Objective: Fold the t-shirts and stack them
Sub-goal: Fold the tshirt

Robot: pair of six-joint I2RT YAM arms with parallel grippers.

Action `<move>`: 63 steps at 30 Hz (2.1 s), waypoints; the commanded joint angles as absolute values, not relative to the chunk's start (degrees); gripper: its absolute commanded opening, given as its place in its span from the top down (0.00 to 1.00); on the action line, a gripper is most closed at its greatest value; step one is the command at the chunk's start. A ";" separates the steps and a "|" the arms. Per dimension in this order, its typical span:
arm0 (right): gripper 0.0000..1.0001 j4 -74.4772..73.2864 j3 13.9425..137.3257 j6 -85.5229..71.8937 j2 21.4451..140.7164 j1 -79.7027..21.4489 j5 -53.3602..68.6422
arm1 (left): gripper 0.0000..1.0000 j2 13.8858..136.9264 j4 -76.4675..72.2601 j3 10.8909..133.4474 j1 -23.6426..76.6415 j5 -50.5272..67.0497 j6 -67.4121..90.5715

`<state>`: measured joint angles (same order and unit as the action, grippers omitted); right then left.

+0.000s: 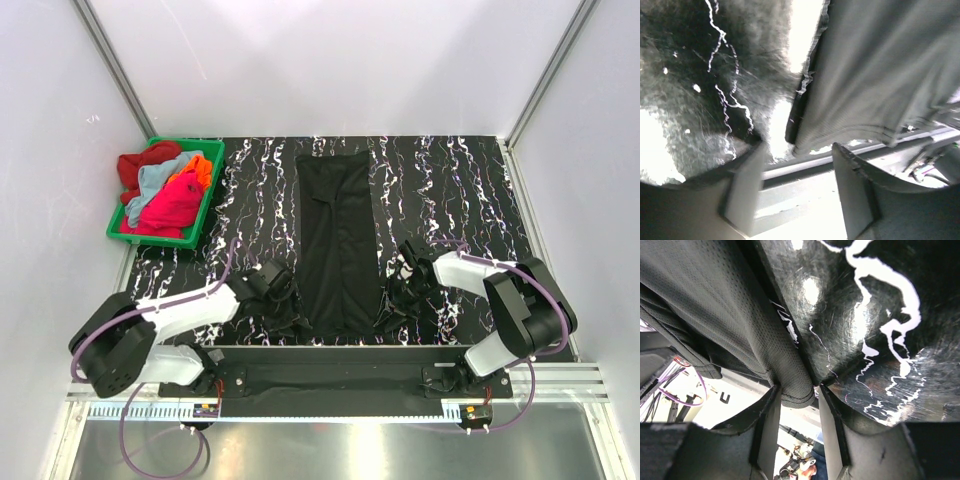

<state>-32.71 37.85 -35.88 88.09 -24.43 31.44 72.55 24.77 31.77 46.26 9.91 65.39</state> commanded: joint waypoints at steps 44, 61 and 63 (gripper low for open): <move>1.00 -37.70 49.18 -37.11 83.38 -21.36 33.84 | 1.00 70.21 30.76 44.54 33.35 16.43 53.36; 1.00 -47.72 92.36 -31.91 116.79 -12.48 38.32 | 1.00 104.76 33.57 84.37 18.46 25.31 42.01; 1.00 -48.69 95.79 -31.82 118.64 -11.43 38.58 | 1.00 107.47 33.66 86.91 17.76 25.66 42.01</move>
